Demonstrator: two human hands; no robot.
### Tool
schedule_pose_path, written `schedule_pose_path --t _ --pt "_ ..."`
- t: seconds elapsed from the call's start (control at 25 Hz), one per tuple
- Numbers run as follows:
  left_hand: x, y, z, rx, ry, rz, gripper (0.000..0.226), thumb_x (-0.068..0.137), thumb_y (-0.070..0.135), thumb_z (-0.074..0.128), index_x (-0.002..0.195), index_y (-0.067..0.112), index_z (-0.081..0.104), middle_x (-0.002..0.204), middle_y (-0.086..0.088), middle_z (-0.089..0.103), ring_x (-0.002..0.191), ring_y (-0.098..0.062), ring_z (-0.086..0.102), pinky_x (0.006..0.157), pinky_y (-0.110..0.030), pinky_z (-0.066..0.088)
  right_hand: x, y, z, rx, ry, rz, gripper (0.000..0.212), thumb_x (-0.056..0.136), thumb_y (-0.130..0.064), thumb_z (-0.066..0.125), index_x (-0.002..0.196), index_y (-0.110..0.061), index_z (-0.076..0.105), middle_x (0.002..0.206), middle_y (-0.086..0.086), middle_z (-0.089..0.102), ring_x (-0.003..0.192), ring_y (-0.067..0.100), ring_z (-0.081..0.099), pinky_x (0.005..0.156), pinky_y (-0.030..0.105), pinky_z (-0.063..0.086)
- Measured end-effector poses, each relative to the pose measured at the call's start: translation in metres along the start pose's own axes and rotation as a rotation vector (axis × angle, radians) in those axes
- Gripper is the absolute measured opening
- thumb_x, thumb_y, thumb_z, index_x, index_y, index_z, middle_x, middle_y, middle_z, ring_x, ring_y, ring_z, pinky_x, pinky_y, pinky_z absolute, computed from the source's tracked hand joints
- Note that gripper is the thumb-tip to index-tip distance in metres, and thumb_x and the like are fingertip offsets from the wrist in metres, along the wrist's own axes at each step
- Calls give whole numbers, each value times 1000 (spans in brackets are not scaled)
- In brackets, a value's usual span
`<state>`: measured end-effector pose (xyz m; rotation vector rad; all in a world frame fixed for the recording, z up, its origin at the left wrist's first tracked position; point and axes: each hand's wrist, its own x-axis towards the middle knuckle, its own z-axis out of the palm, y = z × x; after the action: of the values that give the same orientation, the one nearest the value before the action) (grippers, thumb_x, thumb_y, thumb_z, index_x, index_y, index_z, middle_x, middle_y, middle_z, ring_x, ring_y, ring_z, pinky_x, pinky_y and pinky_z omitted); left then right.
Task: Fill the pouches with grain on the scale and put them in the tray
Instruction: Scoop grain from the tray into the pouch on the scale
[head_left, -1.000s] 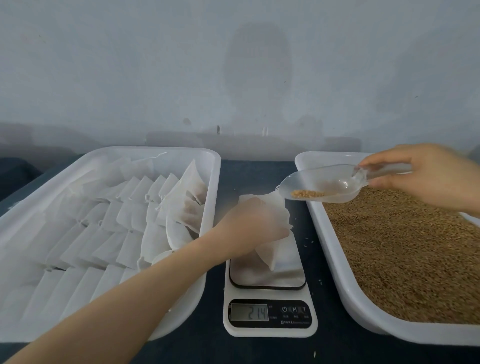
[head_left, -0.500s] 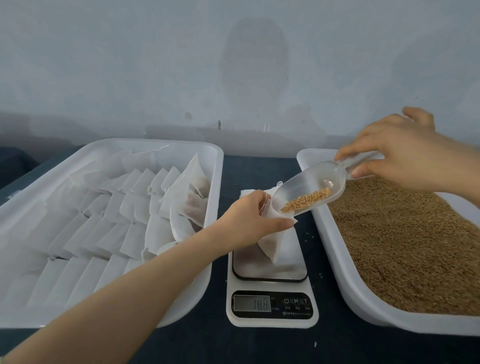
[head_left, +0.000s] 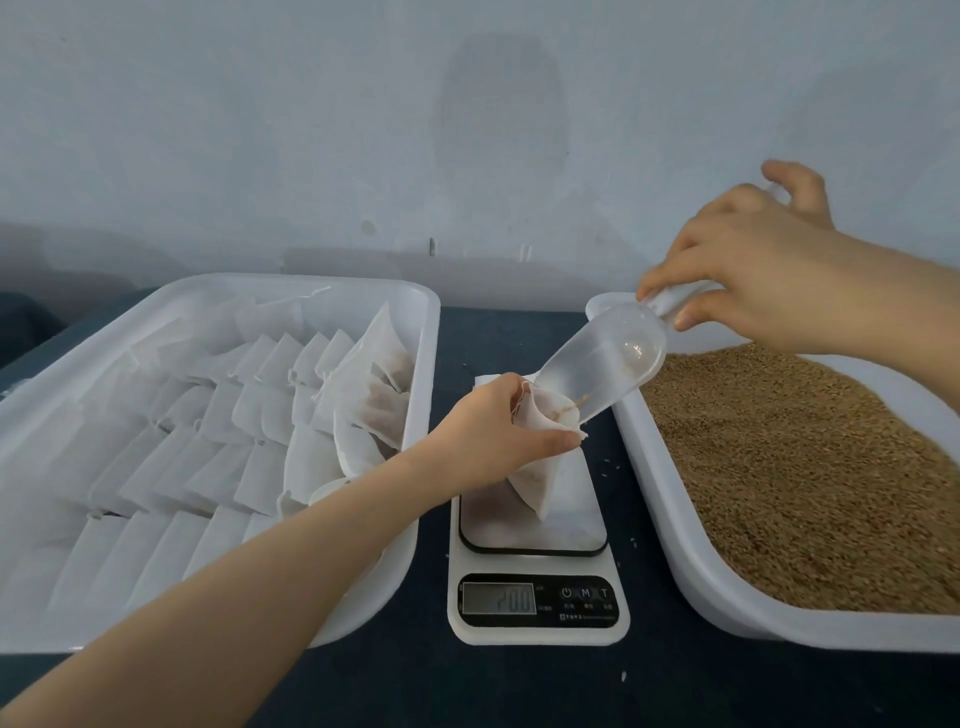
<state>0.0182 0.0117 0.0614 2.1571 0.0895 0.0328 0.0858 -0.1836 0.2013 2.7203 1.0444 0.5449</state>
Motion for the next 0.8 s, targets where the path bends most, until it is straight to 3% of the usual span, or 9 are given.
schedule_pose_path --t 0.08,0.2,0.4,0.8 --pt "0 0 0 15 5 2 53 73 52 74 111 22 54 106 7 62 96 -11 61 85 -31 52 -2 -4 -3 -41 118 -119 28 80 -24 72 107 -32 71 101 -3 66 119 28 41 109 48 -4" --pt "0 2 0 19 9 4 52 73 52 73 111 22 53 105 7 61 94 -10 60 78 -26 51 -6 -10 -4 -145 298 -302 31 67 -6 82 95 -16 76 86 9 68 104 41 54 102 66 11" --pt "-1 3 -1 4 6 2 52 74 51 73 112 21 54 105 6 61 94 -11 60 77 -25 51 -7 -19 -7 -192 395 -433 34 64 2 82 94 -13 75 85 10 67 102 41 55 102 67 16" --pt "-1 2 0 3 -7 3 59 74 52 72 121 21 52 111 6 61 99 -12 60 88 -34 53 -10 -11 -3 -165 473 -429 34 67 -4 82 100 -13 74 90 10 68 104 42 55 100 67 17"
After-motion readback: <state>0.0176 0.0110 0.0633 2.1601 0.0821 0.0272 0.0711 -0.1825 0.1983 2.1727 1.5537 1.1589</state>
